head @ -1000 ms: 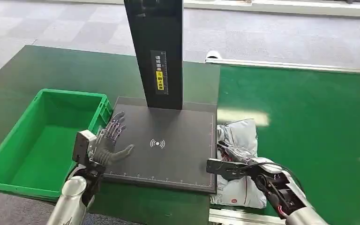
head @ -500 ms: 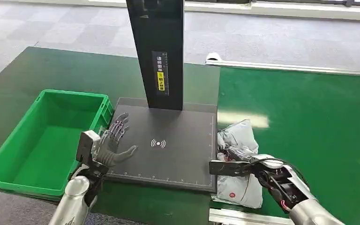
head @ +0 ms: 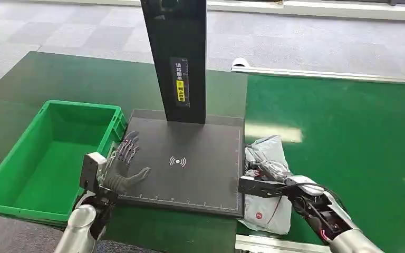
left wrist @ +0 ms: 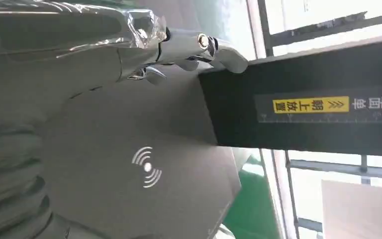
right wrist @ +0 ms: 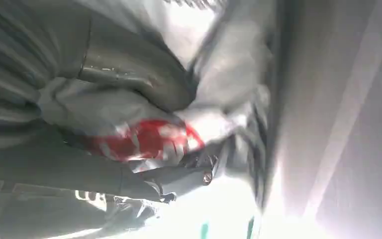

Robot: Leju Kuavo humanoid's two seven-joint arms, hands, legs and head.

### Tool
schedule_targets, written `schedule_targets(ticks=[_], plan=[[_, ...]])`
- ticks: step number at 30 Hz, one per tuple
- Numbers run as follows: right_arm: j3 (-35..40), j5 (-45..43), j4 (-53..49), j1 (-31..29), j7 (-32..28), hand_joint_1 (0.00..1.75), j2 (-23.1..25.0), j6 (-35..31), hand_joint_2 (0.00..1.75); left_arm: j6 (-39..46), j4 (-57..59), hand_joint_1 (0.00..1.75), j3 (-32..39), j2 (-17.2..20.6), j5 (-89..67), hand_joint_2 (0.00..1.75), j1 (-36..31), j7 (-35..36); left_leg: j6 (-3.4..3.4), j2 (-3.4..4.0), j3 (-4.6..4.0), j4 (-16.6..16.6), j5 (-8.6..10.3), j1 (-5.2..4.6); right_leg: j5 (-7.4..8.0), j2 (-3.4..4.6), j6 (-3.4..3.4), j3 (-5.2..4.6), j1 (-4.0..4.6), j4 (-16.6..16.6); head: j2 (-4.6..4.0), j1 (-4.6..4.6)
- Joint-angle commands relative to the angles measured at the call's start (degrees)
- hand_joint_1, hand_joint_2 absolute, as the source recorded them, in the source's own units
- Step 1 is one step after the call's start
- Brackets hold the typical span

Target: Moved the parcel from conveyor to table for the left to box.

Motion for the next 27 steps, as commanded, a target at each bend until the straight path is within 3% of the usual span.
schedule_targets(ticks=[1,2,21,23,24,27], plan=[[-15.31,-1.5,-22.78,4.71,-0.47,1.75,0.26,-6.99,1.75,-0.54,-5.64,0.0,2.96,0.36,0.42,1.75,4.85,0.07,0.0,0.16,-0.2,0.01,-0.02,-0.02,0.01,0.13,-0.03,-0.29,-0.02,0.05,0.0,-0.04],[-18.49,-0.6,-25.84,6.1,-2.2,1.75,1.4,-10.64,1.75,-0.57,-5.23,0.0,3.25,0.04,0.79,1.75,4.39,-0.24,-0.01,0.21,-0.23,0.01,-0.04,-0.03,0.0,0.15,-0.04,-0.35,-0.02,0.05,0.02,0.0],[-19.32,-0.45,-27.8,6.86,-1.73,1.75,1.44,-10.08,1.75,-0.51,-4.9,0.0,3.2,-0.05,0.73,1.75,3.97,-0.13,0.01,0.18,-0.37,-0.09,0.01,-0.01,0.05,0.09,-0.04,-0.47,0.0,-0.06,0.0,0.0],[-21.31,-0.02,-28.57,7.3,-4.35,1.75,2.64,-13.45,1.75,-0.38,-4.76,0.0,3.43,-0.25,1.04,1.75,3.82,-0.75,0.01,0.09,-0.41,-0.03,0.0,-0.02,0.02,0.06,-0.01,-0.49,-0.01,0.0,0.02,-0.02],[-23.82,-0.1,-32.67,8.49,-7.37,1.75,3.98,-16.67,1.75,0.77,-4.82,0.0,3.64,-0.5,0.61,1.75,3.38,-2.57,0.01,0.13,-0.4,-0.04,0.0,-0.02,0.03,0.08,-0.02,-0.49,0.0,-0.01,0.0,0.0],[-26.7,2.15,-40.96,11.16,-9.16,1.75,5.73,-20.61,1.75,3.82,-5.82,0.0,4.69,-1.35,0.82,1.75,2.43,-4.67,0.0,0.1,-0.5,0.02,0.0,-0.02,0.01,0.04,-0.04,-0.59,-0.01,0.06,0.0,0.0]])
